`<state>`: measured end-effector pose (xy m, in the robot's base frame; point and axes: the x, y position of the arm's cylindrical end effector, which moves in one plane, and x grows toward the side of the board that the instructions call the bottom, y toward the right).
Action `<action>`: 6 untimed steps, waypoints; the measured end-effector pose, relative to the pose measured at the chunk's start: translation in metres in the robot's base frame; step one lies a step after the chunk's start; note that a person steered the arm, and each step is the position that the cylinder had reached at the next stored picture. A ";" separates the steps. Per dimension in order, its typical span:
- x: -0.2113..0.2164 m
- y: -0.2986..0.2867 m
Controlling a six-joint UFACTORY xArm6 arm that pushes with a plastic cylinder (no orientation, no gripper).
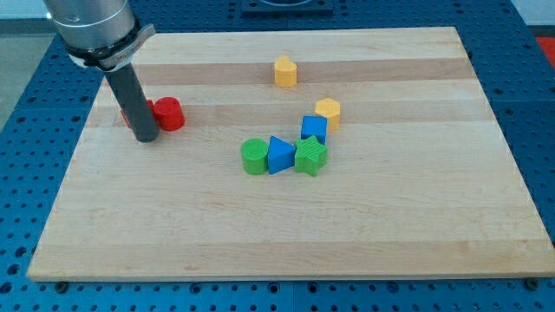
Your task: Separate the green star from the blue blocks
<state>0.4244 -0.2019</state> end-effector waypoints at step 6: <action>0.011 0.198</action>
